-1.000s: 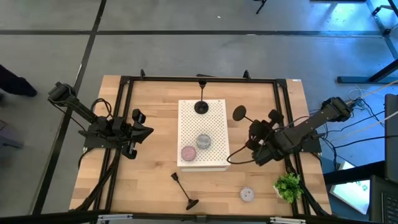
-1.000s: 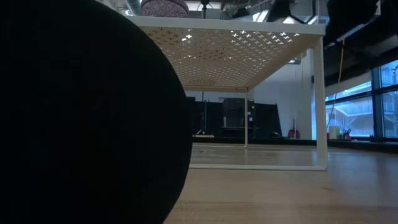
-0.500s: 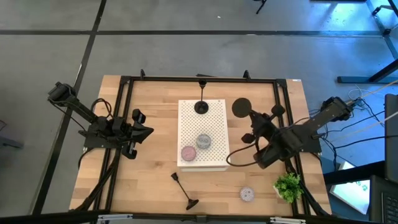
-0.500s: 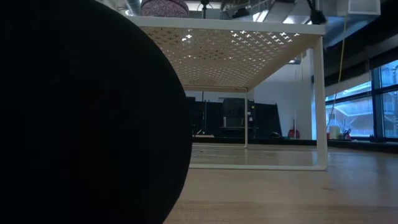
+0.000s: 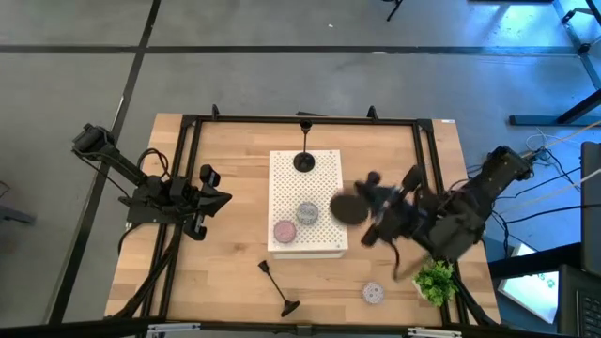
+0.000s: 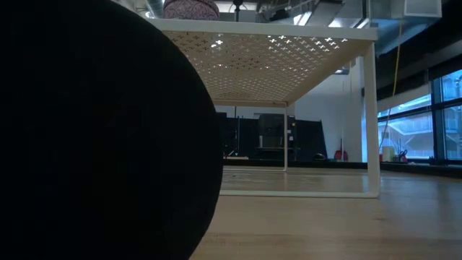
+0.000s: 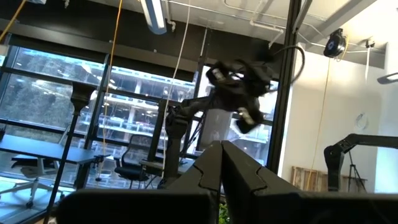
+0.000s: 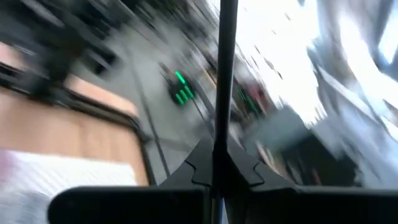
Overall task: Pick & Place candle stick holders
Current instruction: Put the top black candle holder on the shelf
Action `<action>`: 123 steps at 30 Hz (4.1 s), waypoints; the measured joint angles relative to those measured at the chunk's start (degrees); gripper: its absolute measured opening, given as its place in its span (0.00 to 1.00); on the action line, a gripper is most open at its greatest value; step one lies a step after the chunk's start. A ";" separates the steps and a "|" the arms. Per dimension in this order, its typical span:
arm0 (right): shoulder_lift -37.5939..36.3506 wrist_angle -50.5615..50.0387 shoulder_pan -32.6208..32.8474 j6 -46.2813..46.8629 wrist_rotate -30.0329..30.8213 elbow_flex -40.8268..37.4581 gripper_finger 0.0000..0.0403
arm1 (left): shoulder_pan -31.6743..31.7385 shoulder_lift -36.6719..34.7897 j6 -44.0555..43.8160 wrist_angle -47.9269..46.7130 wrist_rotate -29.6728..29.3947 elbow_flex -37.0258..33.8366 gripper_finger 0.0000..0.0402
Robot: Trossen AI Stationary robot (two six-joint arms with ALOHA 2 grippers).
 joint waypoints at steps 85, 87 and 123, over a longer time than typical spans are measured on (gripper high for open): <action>21.48 -6.41 0.47 -42.17 -5.57 -0.23 0.03 | 13.53 45.88 -33.71 -31.62 40.02 43.47 0.52; 21.48 -7.05 0.42 -42.16 -5.68 -0.23 0.03 | 13.51 45.88 -33.92 -31.27 39.98 43.47 0.52; 22.31 -8.13 -4.18 -43.07 -5.96 -0.15 0.03 | 14.47 45.92 -37.75 -32.71 38.40 43.45 0.12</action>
